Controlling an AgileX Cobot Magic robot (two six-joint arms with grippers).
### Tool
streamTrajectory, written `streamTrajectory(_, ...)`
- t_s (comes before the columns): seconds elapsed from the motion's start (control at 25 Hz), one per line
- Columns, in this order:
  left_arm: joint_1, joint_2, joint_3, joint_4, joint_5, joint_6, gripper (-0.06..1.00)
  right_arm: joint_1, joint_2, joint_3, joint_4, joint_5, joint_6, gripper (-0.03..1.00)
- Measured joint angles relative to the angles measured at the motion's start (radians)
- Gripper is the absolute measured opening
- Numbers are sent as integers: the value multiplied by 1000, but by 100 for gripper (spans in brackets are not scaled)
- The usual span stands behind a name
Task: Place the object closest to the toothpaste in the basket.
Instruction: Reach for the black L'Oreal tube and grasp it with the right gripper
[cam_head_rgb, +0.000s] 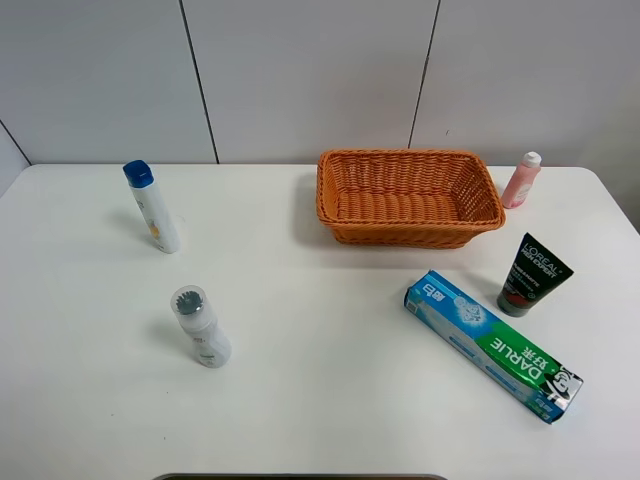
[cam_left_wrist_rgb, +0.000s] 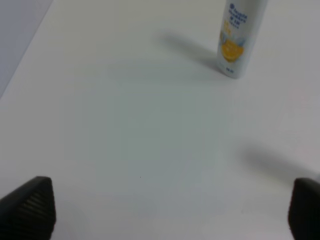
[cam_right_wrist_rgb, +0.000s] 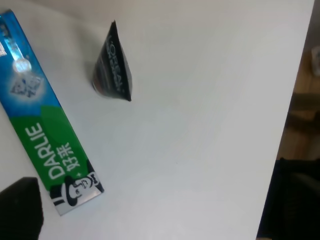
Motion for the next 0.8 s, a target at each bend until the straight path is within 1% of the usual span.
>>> streamTrajectory(0.24,0,0,0,0,0,0,94,-91,123,0,7,-2,-52,99)
streamTrajectory(0.52,0,0,0,0,0,0,94,-94,289,-2,27,-82,-99,99)
streamTrajectory(0.8,0,0,0,0,0,0,94,-94,473,-3,77,-200,-127,99)
